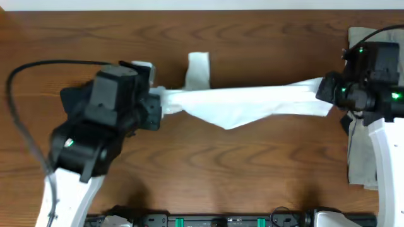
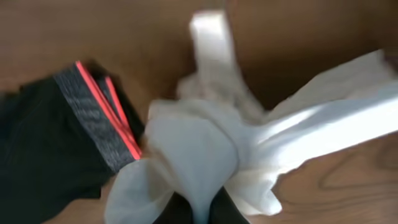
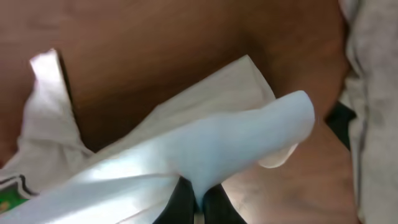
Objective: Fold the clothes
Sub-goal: 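Lift and stretch the T-shirt between both grippers, then lay it down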
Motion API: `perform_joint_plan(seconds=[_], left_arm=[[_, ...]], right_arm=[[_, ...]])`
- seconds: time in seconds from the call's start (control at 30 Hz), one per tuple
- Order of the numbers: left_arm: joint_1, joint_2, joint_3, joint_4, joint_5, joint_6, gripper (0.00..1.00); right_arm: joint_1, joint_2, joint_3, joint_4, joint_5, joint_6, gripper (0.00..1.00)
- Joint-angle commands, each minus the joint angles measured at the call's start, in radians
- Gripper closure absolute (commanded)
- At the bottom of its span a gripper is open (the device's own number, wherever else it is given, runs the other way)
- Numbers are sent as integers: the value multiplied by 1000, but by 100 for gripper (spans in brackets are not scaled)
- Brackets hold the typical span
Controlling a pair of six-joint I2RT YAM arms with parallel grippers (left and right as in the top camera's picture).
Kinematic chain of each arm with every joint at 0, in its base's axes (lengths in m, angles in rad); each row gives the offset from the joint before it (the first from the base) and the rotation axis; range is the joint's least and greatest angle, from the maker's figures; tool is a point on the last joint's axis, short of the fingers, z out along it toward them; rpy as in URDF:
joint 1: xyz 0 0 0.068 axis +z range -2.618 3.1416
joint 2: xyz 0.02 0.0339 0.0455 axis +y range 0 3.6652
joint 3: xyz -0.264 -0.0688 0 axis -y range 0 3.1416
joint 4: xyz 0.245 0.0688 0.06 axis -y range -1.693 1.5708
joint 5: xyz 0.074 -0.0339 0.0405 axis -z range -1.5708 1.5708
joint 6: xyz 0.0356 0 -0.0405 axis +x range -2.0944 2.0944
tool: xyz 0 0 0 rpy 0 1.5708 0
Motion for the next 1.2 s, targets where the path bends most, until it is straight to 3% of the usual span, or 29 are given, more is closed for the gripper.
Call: perform_joint_plan(seconds=[0.0, 0.37, 0.7, 0.97, 1.17], left_arm=[[21, -71, 142, 9, -9, -21, 94], [21, -91, 536, -50, 64, -20, 94], [21, -56, 582, -180, 45, -20, 94], [21, 173, 573, -220, -24, 29, 93], [22, 463, 573, -91, -150, 123, 90]], right_arm=[[-26, -70, 78, 16, -31, -69, 99], [-26, -231, 286, -20, -16, -37, 99], [-26, -241, 293, -180, 1, 12, 99], [-26, -97, 291, -215, 69, 46, 93], [-24, 146, 289, -70, 70, 44, 92]])
